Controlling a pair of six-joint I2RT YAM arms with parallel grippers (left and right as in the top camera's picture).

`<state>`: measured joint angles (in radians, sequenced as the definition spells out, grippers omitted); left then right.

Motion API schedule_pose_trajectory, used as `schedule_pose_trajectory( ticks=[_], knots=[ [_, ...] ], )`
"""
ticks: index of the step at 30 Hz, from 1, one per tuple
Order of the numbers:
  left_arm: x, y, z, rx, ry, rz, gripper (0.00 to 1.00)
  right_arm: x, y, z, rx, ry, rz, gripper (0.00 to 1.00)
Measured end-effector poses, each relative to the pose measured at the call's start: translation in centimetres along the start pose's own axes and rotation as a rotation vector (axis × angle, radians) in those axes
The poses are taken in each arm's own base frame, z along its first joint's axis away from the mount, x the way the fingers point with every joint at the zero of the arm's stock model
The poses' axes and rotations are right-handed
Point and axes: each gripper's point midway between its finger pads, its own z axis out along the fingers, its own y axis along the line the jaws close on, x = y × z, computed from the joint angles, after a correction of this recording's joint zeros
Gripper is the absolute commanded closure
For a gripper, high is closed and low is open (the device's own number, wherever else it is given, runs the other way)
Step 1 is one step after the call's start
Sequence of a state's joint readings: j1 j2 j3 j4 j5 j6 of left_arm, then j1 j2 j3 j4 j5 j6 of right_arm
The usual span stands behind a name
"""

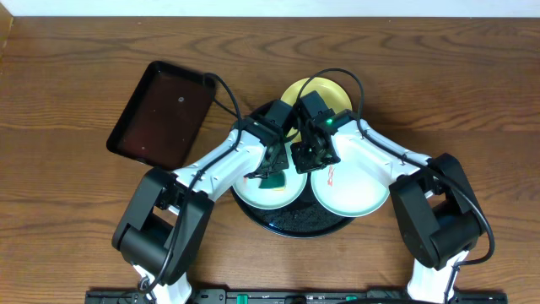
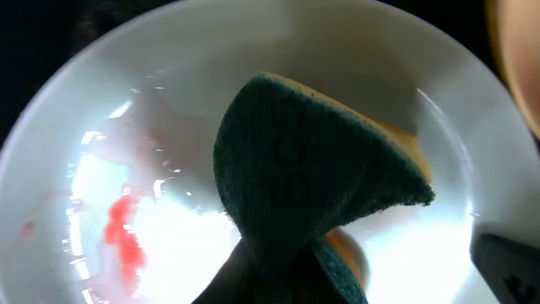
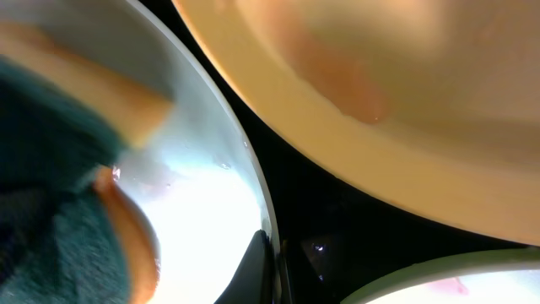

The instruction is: Clean dirty plates on tray and stack at the side

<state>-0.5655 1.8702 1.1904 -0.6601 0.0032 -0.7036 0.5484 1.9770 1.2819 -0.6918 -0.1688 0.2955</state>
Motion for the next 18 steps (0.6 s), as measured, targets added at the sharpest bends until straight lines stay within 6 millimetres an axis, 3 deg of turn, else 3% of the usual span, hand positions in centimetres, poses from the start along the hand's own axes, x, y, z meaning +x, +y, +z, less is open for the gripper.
schedule_pose_trajectory(
  ticks=[8, 18],
  knots=[
    [-0.8, 3.5, -0.2, -0.136, -0.025, -0.025, 0.93, 0.1, 0.1, 0.0, -0.007, 0.003, 0.000, 0.99],
    [-2.3, 6.3, -0.5, -0.238, -0.076, -0.054, 0.93, 0.1, 0.6, 0.0, -0.033, 0.008, -0.002, 0.99]
  ],
)
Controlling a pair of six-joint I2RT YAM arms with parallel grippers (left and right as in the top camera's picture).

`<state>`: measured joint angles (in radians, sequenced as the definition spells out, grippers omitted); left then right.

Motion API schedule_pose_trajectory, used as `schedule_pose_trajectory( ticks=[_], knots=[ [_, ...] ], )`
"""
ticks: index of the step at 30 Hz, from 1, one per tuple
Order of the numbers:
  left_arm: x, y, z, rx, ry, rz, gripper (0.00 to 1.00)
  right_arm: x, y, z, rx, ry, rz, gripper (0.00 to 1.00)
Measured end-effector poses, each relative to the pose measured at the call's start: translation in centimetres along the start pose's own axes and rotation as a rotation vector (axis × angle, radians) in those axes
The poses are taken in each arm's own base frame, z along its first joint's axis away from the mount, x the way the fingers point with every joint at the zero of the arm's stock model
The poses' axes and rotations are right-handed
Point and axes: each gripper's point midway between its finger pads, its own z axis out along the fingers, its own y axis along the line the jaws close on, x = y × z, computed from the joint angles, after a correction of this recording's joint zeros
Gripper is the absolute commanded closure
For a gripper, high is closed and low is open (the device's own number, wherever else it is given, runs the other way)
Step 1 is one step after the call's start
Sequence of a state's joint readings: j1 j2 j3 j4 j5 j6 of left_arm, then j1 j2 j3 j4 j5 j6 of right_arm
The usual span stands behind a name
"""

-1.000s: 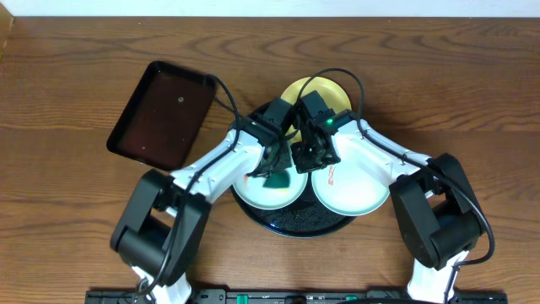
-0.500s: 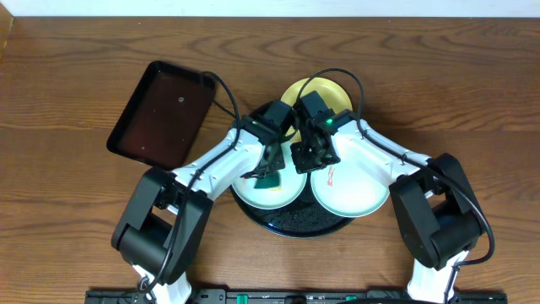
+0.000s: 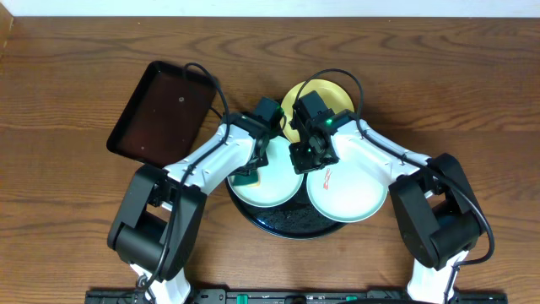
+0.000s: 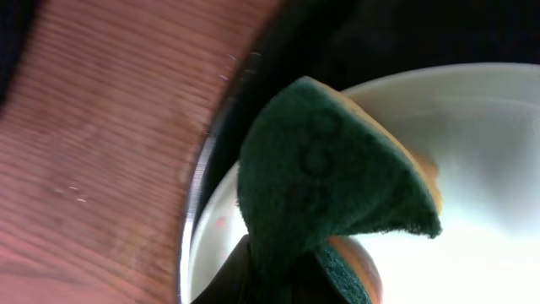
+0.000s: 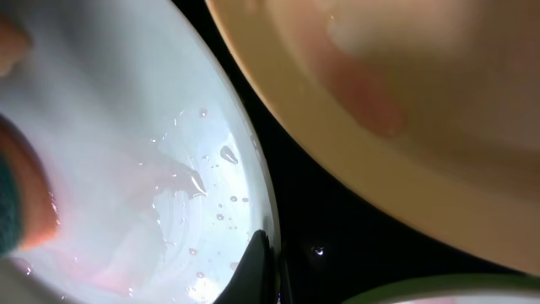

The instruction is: Clean dirty plates on tray and stack at the side

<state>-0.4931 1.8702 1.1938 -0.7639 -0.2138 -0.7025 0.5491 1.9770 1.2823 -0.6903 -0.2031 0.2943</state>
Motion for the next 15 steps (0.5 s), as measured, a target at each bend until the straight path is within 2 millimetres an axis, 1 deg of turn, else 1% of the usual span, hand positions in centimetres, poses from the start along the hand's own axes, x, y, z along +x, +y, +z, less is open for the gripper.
schedule_pose_trajectory(
  ticks=[6, 9, 12, 14, 15],
  knots=[
    [-1.0, 1.1, 0.0, -0.042, -0.039, -0.016, 0.93, -0.1, 0.2, 0.0, -0.009, -0.003, -0.003, 0.99],
    [-1.6, 1.7, -0.6, -0.047, -0.062, -0.030, 0.93, -0.2, 0.2, -0.1, -0.008, -0.005, -0.004, 0.99],
    [-2.8, 2.8, -1.9, -0.055, -0.111, -0.060, 0.93, -0.2, 0.1, -0.1, -0.003, -0.005, -0.006, 0.99],
    [-4.0, 4.1, -3.3, -0.063, -0.166, -0.096, 0.92, 0.0, -0.2, -0.1, 0.014, 0.001, -0.009, 0.99],
    [-4.8, 4.9, -4.3, -0.061, -0.203, -0.121, 0.93, 0.0, -0.3, -0.1, 0.019, 0.000, -0.013, 0.99]
  ],
)
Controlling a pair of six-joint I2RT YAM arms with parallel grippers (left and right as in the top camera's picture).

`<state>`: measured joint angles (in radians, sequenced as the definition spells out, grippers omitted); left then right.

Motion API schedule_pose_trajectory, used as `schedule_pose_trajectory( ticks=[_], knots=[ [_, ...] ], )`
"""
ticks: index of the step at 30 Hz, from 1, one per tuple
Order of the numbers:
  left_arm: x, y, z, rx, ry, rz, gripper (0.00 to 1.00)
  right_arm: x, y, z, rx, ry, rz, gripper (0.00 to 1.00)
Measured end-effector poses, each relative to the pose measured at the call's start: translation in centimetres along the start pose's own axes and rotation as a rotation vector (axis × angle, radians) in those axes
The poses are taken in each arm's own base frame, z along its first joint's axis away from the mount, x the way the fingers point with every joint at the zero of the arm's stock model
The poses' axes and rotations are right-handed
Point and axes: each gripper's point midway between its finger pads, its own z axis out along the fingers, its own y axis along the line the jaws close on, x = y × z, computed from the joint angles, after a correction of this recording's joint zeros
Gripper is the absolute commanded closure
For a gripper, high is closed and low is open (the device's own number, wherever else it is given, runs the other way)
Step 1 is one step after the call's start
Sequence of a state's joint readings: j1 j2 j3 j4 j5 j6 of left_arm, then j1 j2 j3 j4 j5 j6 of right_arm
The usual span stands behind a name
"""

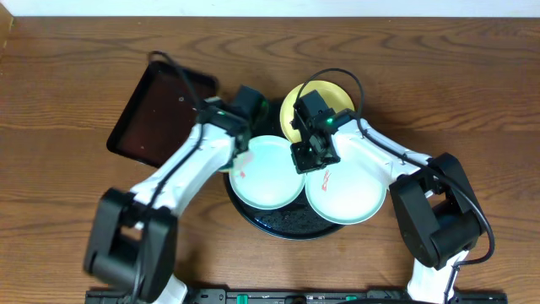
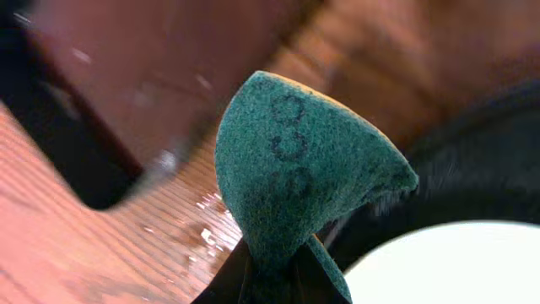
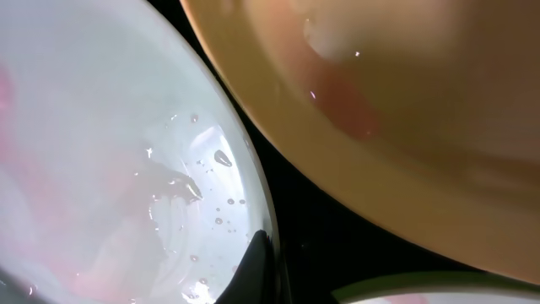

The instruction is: Clean dirty plates on tray and stack at the side

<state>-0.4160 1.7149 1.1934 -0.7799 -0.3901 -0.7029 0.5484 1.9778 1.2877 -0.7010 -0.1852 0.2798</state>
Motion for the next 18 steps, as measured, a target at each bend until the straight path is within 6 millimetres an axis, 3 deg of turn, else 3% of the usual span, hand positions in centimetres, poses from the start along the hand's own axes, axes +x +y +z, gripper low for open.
schedule_pose_trajectory(
  ticks=[3, 6, 11, 18],
  knots=[
    [-0.7, 0.1, -1.3, 0.037, -0.027, -0.024, 0.93, 0.0, -0.1, 0.0, 0.005, -0.002, -0.003, 0.99],
    [-0.2, -1.5, -1.8, 0.130, 0.014, -0.035, 0.93, 0.0, -0.1, 0.0, 0.005, -0.002, -0.003, 0.99],
    [2.3, -5.2, -2.9, 0.334, 0.167, -0.025, 0.93, -0.1, -0.1, 0.0, 0.005, -0.003, -0.003, 0.99],
    [5.4, -8.2, -3.6, 0.446, 0.270, 0.033, 0.92, -0.1, -0.1, 0.0, 0.005, -0.003, -0.003, 0.99]
  ],
)
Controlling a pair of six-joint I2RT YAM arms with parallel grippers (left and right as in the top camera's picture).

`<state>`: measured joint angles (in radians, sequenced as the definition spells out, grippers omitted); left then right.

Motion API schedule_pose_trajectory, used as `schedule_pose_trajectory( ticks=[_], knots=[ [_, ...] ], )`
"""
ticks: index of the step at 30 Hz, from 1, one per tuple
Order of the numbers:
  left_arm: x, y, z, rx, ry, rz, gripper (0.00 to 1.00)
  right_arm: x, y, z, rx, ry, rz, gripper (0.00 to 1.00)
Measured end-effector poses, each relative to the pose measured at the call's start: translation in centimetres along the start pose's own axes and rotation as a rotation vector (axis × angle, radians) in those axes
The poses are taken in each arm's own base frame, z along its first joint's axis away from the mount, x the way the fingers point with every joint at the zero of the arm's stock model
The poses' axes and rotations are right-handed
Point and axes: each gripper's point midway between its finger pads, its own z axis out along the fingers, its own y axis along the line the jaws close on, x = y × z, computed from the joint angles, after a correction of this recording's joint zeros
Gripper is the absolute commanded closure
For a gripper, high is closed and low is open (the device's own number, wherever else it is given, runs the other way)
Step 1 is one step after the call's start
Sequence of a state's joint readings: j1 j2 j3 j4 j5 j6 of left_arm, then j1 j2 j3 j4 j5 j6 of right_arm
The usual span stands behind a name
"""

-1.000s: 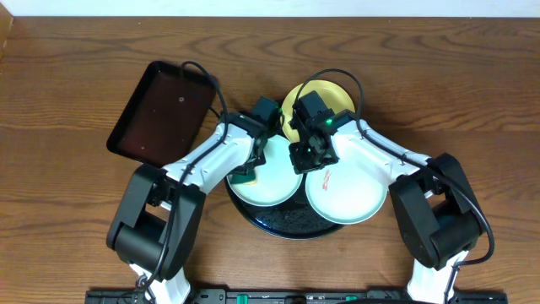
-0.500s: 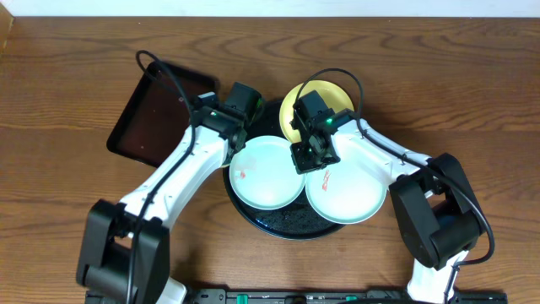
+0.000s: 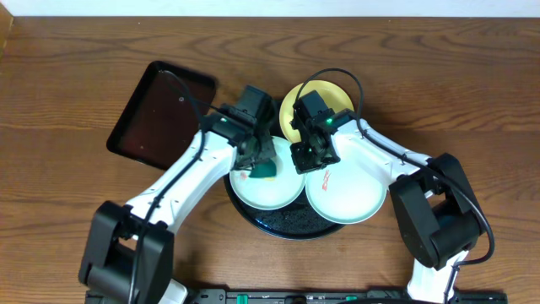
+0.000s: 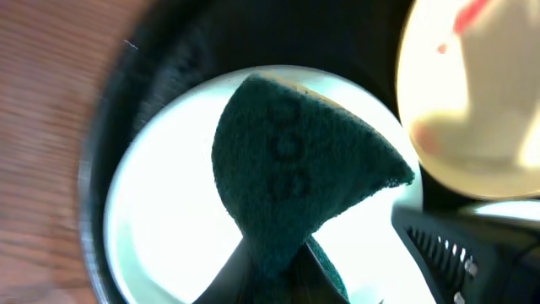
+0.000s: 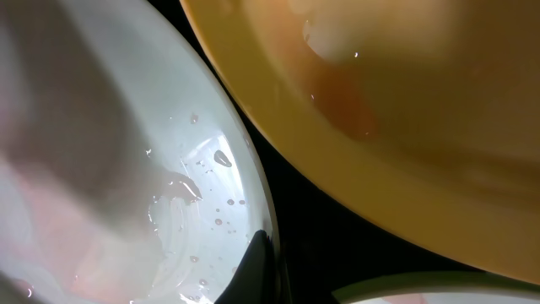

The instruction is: Clean dirty plates on tray and stack at the side

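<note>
Three plates sit on a round black tray (image 3: pixel 291 221): a pale green plate (image 3: pixel 283 190) at its left, a white plate (image 3: pixel 354 190) with red marks at its right, and a yellow plate (image 3: pixel 332 95) at the back. My left gripper (image 4: pixel 274 279) is shut on a folded green sponge (image 4: pixel 295 177) above the pale green plate (image 4: pixel 169 203). My right gripper (image 5: pixel 266 270) is shut on that plate's right rim (image 5: pixel 253 169), which is wet. The yellow plate (image 5: pixel 405 101) fills the right wrist view's upper part.
A dark rectangular tray (image 3: pixel 160 110) lies at the back left of the wooden table (image 3: pixel 67 211). Both arms meet over the round tray in the middle. The yellow plate (image 4: pixel 472 93) carries red smears.
My left gripper with the sponge has moved from over the table and the rectangular tray's edge back over the pale green plate. My right gripper has kept its hold on the rim.
The sponge was pressed on the pale green plate, which bore red smears, while my right gripper held its rim. Then the sponge was at the plate's left edge, then out over the table. Now it is back over the plate.
</note>
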<state>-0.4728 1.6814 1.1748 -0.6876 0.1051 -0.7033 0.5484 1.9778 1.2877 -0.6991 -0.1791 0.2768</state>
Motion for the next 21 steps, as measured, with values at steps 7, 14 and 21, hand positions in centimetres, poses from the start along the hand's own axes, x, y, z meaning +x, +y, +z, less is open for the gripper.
schedule_pose_trajectory(
  ticks=[7, 14, 21],
  knots=[
    [1.7, 1.2, 2.8, -0.044, 0.085, -0.008, 0.93, 0.0, 0.0, 0.0, 0.000, 0.000, 0.000, 0.99],
    [2.2, 1.6, 3.6, -0.044, 0.094, -0.012, 0.93, 0.0, 0.0, 0.0, 0.000, 0.000, 0.000, 0.99],
    [1.4, 0.3, 3.8, 0.016, 0.064, -0.011, 0.93, 0.0, 0.0, 0.0, 0.000, 0.000, 0.000, 0.99]
  ],
)
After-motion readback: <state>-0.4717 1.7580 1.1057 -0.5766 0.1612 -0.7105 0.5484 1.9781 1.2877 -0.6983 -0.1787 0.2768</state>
